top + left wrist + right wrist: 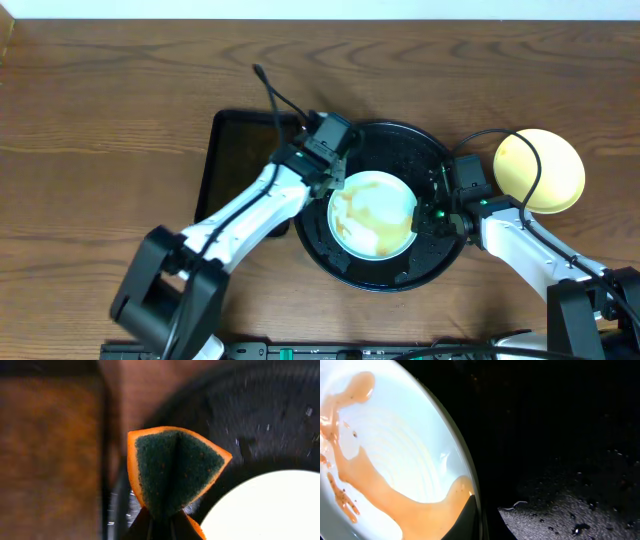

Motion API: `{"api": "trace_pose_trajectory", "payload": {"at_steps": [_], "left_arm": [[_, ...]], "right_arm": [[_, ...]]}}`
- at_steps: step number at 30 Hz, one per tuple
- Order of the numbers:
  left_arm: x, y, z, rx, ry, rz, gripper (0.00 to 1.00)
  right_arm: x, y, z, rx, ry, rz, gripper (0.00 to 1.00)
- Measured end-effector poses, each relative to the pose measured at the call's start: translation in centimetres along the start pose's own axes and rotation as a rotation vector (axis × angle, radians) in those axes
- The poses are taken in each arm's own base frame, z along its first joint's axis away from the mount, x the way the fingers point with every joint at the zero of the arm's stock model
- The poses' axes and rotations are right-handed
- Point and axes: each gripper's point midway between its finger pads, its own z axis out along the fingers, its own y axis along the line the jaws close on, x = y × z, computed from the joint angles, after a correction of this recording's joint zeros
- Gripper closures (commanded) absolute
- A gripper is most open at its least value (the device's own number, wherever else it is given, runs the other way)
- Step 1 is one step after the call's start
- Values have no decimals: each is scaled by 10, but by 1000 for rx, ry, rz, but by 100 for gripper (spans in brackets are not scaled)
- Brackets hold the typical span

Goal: Clean dirty plates on tray and stack at the side
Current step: 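Scrub the blue plate surface with the sponge in the left gripper, then return the sponge with the left gripper above the black tray, then lift the blue plate with the right gripper and stack it on the yellow plate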

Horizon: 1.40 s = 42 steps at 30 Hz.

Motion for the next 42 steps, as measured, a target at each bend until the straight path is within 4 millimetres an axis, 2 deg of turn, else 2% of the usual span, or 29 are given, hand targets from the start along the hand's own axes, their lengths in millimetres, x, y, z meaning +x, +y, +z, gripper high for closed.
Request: {"api": "trace_pose_trajectory", "payload": {"at_steps": [5,15,19,21,24,30,37,42], "left_arm": [[-2,14,-11,-26,0,-13,92],[12,93,-4,-140,140,-160,92],[16,112,-4,-151,172,-212,92],[16,119,-3,-156,179,-231,92],[18,124,-3,-159,186,-242,92],[18,122,-3,-149,190,-244,92],[18,121,-3,-142,192,-245,92],[18,121,-3,-142,192,-245,92]], "right_arm": [[1,-4,0,21,2,6,89],[3,-5,0,26,8,7,88],[4,-6,-1,29,15,9,89],[4,-6,-1,30,14,8,94],[5,-7,0,33,16,15,99],[1,-5,0,17,-8,20,99],[-25,0,-2,-2,-119,-18,99],[-47,3,-24,37,-204,-83,99]]}}
